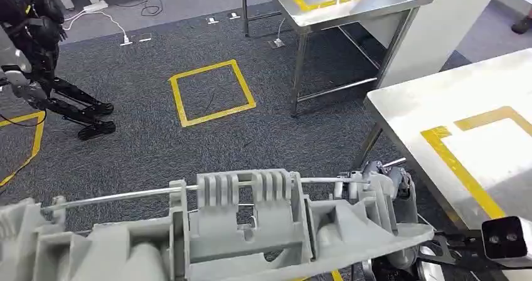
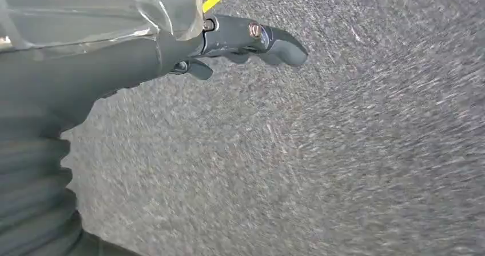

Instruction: Take the parts from the cabinet and place them on the table.

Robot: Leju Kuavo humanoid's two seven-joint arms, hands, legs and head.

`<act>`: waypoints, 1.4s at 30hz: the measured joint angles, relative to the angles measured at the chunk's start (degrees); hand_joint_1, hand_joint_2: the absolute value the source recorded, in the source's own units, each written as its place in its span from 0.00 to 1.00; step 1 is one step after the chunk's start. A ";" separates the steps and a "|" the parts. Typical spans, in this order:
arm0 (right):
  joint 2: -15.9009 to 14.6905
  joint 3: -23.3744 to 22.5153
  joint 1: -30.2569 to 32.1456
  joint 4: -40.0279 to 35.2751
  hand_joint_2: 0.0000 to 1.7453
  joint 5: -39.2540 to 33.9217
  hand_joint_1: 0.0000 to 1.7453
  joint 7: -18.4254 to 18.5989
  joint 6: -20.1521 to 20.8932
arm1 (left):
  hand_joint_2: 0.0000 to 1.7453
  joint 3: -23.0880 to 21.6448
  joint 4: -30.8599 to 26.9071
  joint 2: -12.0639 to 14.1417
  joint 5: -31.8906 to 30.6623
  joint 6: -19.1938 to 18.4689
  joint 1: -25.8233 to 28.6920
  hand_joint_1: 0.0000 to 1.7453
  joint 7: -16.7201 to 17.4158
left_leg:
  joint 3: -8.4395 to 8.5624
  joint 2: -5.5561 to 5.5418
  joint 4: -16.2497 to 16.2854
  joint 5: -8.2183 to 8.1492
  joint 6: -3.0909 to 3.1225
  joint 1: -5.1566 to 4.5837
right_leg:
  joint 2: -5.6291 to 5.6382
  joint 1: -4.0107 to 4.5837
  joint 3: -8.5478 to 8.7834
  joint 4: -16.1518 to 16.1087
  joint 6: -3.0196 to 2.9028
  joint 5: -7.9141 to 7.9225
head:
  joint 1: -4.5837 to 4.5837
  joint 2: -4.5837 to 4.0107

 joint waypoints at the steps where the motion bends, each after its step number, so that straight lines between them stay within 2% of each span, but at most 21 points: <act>1: -0.04 0.00 0.00 0.06 1.00 -0.04 1.00 0.04 0.02 | 1.00 0.04 -0.02 -0.02 0.02 -0.02 0.00 0.00 0.04 | 0.00 0.03 0.00 0.00 0.01 -0.01 | 0.05 -0.02 -0.01 -0.02 0.03 0.02 | 0.00 0.00; 3: -0.20 -0.04 -0.15 0.46 1.00 -0.33 1.00 0.28 0.33 | 1.00 0.37 -0.22 -0.17 0.02 -0.35 0.07 0.00 0.09 | 0.00 0.94 -0.40 0.50 0.58 -0.18 | 0.85 0.03 -0.24 -0.35 0.74 0.50 | 0.00 0.00; 4: -0.63 0.00 -1.62 1.46 1.00 -0.48 1.00 0.55 1.11 | 1.00 1.03 -0.68 -0.87 0.04 -1.09 0.04 0.00 0.02 | -0.17 2.95 -1.61 1.68 1.72 0.13 | -5.33 0.32 -3.40 5.09 0.01 -2.85 | 0.31 0.00; 5: -0.74 0.04 -2.38 2.14 1.00 -0.61 1.00 0.72 1.11 | 1.00 1.33 -0.72 -1.31 0.06 -1.25 0.43 0.00 0.02 | -0.52 4.39 -1.59 1.76 1.83 -0.07 | -5.87 0.14 -6.91 13.14 -0.24 -6.18 | 0.35 0.00; 7: -0.87 0.04 -2.73 2.77 1.00 -0.72 1.00 0.90 1.11 | 1.00 1.42 -0.72 -1.66 0.06 -1.33 0.61 0.00 0.04 | -0.85 5.92 -1.51 1.87 1.81 -0.13 | -5.98 -0.06 -9.12 18.86 0.35 -7.83 | 0.35 0.00; 10: -1.00 0.04 -3.58 3.47 1.00 -0.94 1.00 1.18 1.09 | 1.00 1.66 -0.89 -2.43 0.07 -1.70 0.48 0.00 0.09 | -0.86 7.99 -1.32 1.82 1.62 -0.14 | -7.15 -0.28 -2.05 7.70 2.06 -3.86 | 0.37 0.00; 12: -1.01 0.04 -4.51 3.63 1.00 -1.07 1.00 1.20 1.07 | 1.00 1.88 -0.98 -2.69 0.07 -1.70 0.36 0.00 0.11 | -0.99 8.99 -0.89 1.48 1.02 -0.70 | -11.17 0.34 2.27 0.05 1.69 -3.02 | 0.42 0.00; 16: -1.22 -0.15 -4.49 3.82 1.00 -1.44 1.00 1.20 1.20 | 1.00 2.53 -1.27 -3.13 0.39 -1.38 0.11 0.00 0.39 | -1.02 10.89 -0.65 1.65 -0.03 -0.59 | -8.39 0.46 1.72 -0.09 -0.08 -2.11 | 0.26 0.00; 19: -1.35 -0.24 -4.61 3.95 1.00 -1.57 1.00 1.12 1.77 | 1.00 3.06 -1.55 -3.24 0.44 -0.98 -0.08 0.00 0.39 | -3.62 4.97 5.71 -3.08 -1.07 0.24 | -6.77 -0.28 1.76 -0.35 -1.18 -1.54 | 0.11 0.00; 22: -1.40 -0.35 -4.47 4.13 1.00 -1.68 1.00 1.03 1.94 | 1.00 3.89 -1.55 -3.21 0.31 -0.85 0.47 0.00 0.41 | -9.40 3.78 17.98 -7.43 -1.38 0.25 | -4.57 -0.03 1.55 -0.27 -1.46 -1.43 | 0.15 0.00; 25: -1.42 -0.48 -4.44 4.13 1.00 -1.75 1.00 1.03 1.94 | 1.00 4.30 -1.77 -3.30 0.15 -0.83 0.48 0.00 0.41 | -5.70 3.30 9.75 -1.43 -0.73 0.25 | -2.32 0.07 1.68 -0.12 -1.57 -1.31 | 0.13 0.00; 26: -1.40 -0.52 -4.50 4.13 1.00 -1.83 1.00 1.00 1.92 | 1.00 4.39 -1.90 -3.30 0.15 -0.83 0.47 0.00 0.39 | -3.09 1.89 4.20 1.27 -0.35 0.26 | -1.56 0.07 1.73 -0.11 -1.49 -1.26 | 0.15 0.00; 27: -1.40 -0.59 -4.55 4.13 1.00 -1.94 1.00 1.00 1.90 | 1.00 4.50 -1.90 -3.19 0.15 -0.79 0.47 0.00 0.39 | -1.63 -1.85 0.92 1.68 0.09 0.39 | -1.15 -0.10 1.57 -0.10 -1.31 -1.14 | 0.18 0.00; 28: -1.40 -0.61 -4.75 4.13 1.00 -1.99 1.00 1.00 1.81 | 1.00 4.59 -1.90 -3.28 0.11 -0.79 0.60 0.00 0.37 | -1.45 -2.38 0.20 1.64 0.23 0.49 | -0.54 0.52 1.23 0.07 -0.99 -0.94 | 0.28 0.00; 32: -1.46 -1.05 -4.60 4.09 1.00 -2.18 1.00 1.00 1.79 | 1.00 4.68 -2.38 -3.41 0.07 -0.72 0.51 0.00 0.22 | -1.45 0.34 -0.95 2.28 0.83 0.39 | 1.37 0.07 -0.28 -0.22 0.38 -0.17 | 0.02 0.00; 33: -1.57 -1.22 -4.63 4.06 1.00 -2.23 1.00 0.98 1.79 | 1.00 4.68 -2.45 -3.54 0.00 -0.72 0.33 0.00 0.22 | -1.22 1.28 -1.58 2.74 1.15 0.42 | -2.66 0.29 -1.00 1.39 0.14 -1.12 | 0.13 0.00; 34: -1.66 -1.27 -4.94 4.06 1.00 -2.27 1.00 1.00 1.79 | 1.00 4.68 -2.45 -3.61 -0.02 -0.72 0.37 0.00 0.13 | -1.40 2.09 -1.64 2.91 1.43 0.39 | -4.85 0.17 -2.91 5.03 -0.24 -3.21 | 0.55 0.00; 36: -1.70 -1.51 -4.74 4.06 1.00 -2.40 1.00 1.03 1.73 | 1.00 4.68 -2.45 -3.69 -0.09 -0.74 0.73 0.00 0.13 | -1.69 4.00 -1.62 2.93 1.46 0.19 | -5.90 -0.03 -7.33 14.81 -0.42 -7.17 | 0.59 0.00; 38: -1.88 -1.90 -4.37 4.06 1.00 -2.40 1.00 1.22 1.64 | 1.00 4.68 -2.45 -3.74 -0.24 -0.74 0.84 0.00 0.11 | -1.81 5.73 -1.58 2.93 1.45 0.18 | -6.07 -0.25 -8.95 18.90 0.43 -8.03 | 0.59 0.00; 41: -1.99 -2.08 -4.29 3.98 1.00 -2.40 1.00 1.27 1.53 | 1.00 4.68 -2.49 -4.09 -0.35 -0.74 0.75 0.00 0.09 | -1.77 7.77 -1.32 2.77 1.20 0.19 | -7.87 -0.52 -1.04 5.45 2.23 -3.42 | 0.61 0.00; 42: -2.01 -2.12 -4.33 3.87 1.00 -2.40 1.00 1.27 1.53 | 1.00 4.68 -2.56 -4.09 -0.37 -0.74 0.74 0.00 0.07 | -1.75 8.31 -1.02 2.60 0.88 0.05 | -10.76 -0.41 1.96 0.29 2.22 -2.43 | 0.63 0.00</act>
